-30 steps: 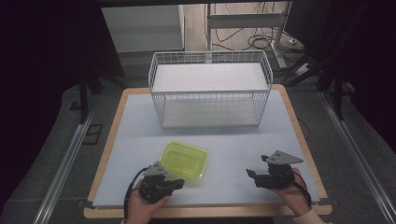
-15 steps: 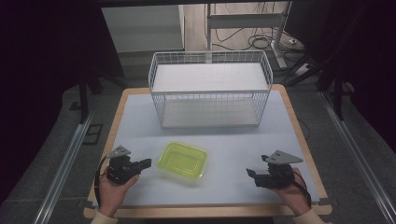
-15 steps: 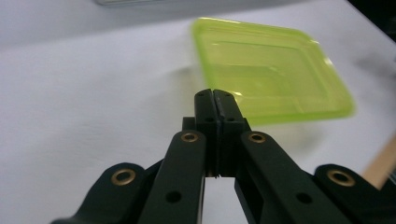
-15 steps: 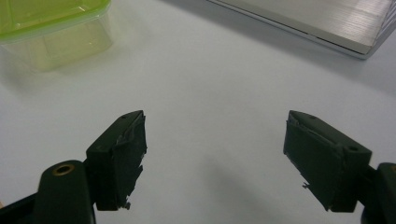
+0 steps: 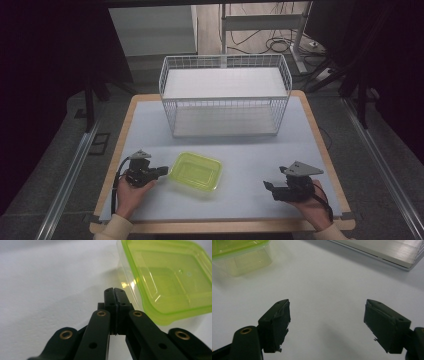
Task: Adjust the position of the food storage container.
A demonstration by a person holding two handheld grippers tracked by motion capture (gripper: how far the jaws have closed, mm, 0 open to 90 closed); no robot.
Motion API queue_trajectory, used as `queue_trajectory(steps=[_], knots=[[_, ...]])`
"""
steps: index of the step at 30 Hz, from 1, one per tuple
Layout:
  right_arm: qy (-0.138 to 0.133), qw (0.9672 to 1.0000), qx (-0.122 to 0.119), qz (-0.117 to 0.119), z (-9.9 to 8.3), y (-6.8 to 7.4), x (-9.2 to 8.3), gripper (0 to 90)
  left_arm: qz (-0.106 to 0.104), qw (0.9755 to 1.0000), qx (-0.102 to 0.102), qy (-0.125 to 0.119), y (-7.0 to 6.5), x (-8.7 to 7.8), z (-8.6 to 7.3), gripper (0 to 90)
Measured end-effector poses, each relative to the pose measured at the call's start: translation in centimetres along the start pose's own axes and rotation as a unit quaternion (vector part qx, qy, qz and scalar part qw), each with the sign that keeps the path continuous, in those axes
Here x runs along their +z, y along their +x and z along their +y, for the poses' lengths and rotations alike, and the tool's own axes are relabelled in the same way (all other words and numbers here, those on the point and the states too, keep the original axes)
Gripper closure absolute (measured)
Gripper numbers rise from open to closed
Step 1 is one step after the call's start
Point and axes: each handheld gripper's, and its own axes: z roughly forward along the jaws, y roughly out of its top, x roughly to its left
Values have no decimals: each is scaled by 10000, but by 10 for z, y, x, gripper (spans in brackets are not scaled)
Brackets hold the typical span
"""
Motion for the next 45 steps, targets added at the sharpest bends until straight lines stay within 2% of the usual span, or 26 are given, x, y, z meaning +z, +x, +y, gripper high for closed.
queue_trajectory(steps=[7, 20, 29, 42, 45], knots=[[-30, 10000, 6, -26, 1, -1, -2, 214, -171, 9998, 36, 134, -4, 4, -4, 900], [-30, 10000, -1, -55, 1, -2, -2, 214, -313, 9991, 112, 245, -15, 8, -8, 900], [-50, 10000, -10, -66, 1, -2, -3, 214, -439, 9983, 278, 279, -31, 9, -9, 900], [-60, 10000, -9, -58, 1, -2, -3, 214, -503, 9978, 249, 365, -45, 18, -5, 900], [-61, 10000, -26, -57, 1, -1, -3, 214, -508, 9974, 318, 404, -53, 23, 0, 900]])
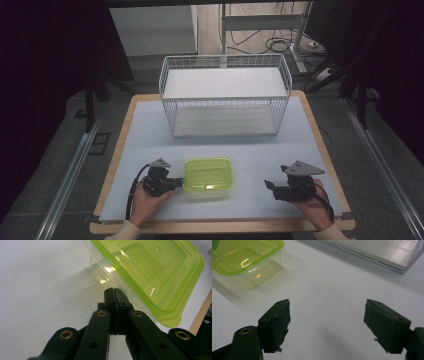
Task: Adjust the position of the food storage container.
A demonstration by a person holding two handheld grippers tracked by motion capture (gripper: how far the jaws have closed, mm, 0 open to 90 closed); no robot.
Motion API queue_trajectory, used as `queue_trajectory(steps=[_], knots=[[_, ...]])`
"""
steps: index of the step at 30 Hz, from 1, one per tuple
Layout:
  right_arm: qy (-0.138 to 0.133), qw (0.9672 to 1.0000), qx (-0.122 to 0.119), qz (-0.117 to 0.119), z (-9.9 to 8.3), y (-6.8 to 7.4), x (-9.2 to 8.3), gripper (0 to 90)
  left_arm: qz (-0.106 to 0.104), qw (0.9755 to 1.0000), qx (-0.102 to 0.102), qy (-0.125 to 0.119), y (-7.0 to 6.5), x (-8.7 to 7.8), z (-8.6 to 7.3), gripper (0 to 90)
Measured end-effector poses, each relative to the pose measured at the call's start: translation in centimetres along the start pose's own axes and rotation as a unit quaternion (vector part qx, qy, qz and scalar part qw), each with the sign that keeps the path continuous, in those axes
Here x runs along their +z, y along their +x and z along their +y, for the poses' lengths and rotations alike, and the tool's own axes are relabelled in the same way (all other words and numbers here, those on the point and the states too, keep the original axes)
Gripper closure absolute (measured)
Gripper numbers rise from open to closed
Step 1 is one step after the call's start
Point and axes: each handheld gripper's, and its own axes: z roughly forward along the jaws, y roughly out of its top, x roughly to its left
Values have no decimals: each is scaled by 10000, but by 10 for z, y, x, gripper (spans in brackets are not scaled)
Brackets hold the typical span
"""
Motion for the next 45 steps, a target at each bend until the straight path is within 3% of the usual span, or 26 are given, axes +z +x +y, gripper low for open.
queue_trajectory(steps=[15, 24, 29, 34, 39, 42, 45], knots=[[-1, 10000, 7, 8, 0, 1, 0, 214, -19, 10000, 6, 83, -9, 27, 19, 900], [-12, 10000, 19, 21, 0, 1, 0, 212, -28, 9999, -3, 100, -14, 35, 24, 900], [-121, 9999, 43, 8, 0, 0, -1, 193, -49, 10000, -46, -2, -9, 26, 20, 900], [-264, 9996, 55, 56, 1, 1, -2, 180, -42, 9994, -209, -290, -1, 2, 13, 900], [-415, 9985, 212, 284, 3, 0, -3, 165, -188, 9978, -304, -555, 3, -19, 7, 885], [-445, 9976, 327, 415, 4, -2, -4, 165, -246, 9966, -358, -707, 2, -26, 6, 834], [-411, 9971, 382, 520, 4, -2, -3, 166, -266, 9960, -387, -765, -1, -28, 7, 605]])
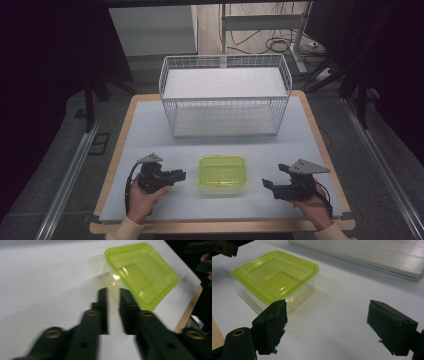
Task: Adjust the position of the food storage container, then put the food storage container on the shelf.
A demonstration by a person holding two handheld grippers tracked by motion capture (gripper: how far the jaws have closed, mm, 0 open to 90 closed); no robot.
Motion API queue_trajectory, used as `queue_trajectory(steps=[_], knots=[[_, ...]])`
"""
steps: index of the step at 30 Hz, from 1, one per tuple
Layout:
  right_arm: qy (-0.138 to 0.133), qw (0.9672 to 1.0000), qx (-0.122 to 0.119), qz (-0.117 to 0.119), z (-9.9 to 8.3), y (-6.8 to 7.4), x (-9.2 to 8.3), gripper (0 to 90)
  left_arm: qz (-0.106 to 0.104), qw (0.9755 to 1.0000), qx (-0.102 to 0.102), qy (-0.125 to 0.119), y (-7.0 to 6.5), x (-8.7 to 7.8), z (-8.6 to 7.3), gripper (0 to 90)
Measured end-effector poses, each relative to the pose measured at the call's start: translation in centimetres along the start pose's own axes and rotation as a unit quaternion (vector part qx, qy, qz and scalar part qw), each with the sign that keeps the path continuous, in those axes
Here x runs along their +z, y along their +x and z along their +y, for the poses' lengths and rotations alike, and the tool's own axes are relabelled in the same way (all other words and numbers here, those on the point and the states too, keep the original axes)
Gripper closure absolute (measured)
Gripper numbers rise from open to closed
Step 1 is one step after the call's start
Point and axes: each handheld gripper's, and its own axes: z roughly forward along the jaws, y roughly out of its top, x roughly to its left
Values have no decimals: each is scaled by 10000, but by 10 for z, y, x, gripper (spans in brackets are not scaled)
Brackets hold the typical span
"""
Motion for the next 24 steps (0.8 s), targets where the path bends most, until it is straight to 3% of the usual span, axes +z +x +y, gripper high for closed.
queue_trajectory(steps=[4, 16, 24], knots=[[19, 10000, -28, 90, 0, 1, 1, 175, -149, 9996, -212, -59, -3, -4, 3, 419], [134, 9963, 458, 709, 7, 1, 8, 230, -427, 9982, -424, 2, -3, 1, 5, 354], [243, 9884, 1025, 1094, 15, -2, 21, 308, -544, 9964, -638, 109, 0, 12, 9, 354]])
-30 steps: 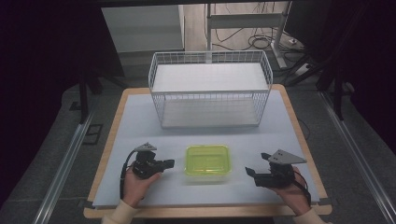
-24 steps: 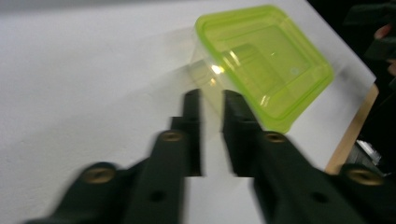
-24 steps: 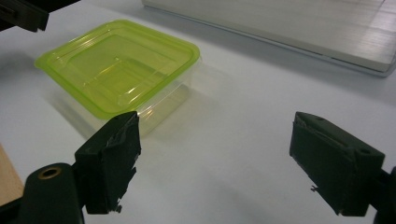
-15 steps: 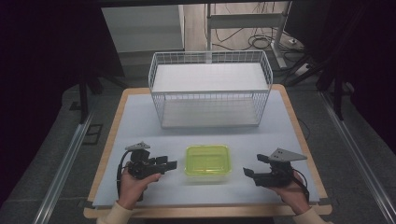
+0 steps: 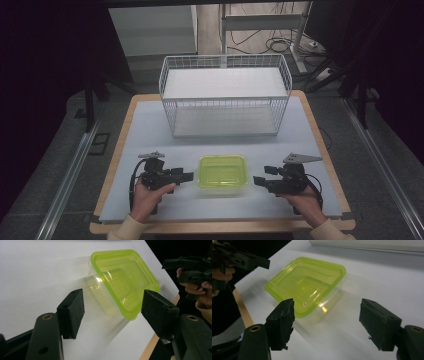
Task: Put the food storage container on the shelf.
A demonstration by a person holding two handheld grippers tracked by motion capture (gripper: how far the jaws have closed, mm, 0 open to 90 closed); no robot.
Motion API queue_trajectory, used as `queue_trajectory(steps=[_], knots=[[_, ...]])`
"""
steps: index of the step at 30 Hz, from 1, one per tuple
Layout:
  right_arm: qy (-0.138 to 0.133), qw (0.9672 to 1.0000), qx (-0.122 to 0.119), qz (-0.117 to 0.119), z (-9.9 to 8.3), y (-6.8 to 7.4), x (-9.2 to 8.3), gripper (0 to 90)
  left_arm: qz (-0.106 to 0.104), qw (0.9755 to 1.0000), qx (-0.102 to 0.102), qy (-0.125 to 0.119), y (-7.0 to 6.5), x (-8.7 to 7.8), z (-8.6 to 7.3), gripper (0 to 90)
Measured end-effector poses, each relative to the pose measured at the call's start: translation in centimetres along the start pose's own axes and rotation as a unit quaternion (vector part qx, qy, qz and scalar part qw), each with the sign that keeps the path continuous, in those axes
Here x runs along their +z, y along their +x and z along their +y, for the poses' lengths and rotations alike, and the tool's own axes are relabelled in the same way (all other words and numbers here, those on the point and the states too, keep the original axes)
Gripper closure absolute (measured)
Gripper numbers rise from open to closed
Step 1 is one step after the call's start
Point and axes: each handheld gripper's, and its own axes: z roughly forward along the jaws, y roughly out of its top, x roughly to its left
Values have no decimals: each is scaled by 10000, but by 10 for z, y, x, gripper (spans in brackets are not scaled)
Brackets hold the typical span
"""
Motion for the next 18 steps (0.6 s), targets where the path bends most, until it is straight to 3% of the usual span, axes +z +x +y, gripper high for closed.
queue_trajectory(steps=[5, 10, 18], knots=[[100, 9991, 395, 99, 6, -8, 11, 359, -129, 9998, -159, 10, 1, 10, 6, 376], [165, 9982, 564, 75, 10, -12, 20, 385, -119, 9998, -138, 82, 0, 17, 12, 390], [293, 9952, 906, 225, 13, -16, 36, 434, -91, 9992, -329, 189, 7, 27, 16, 406]])
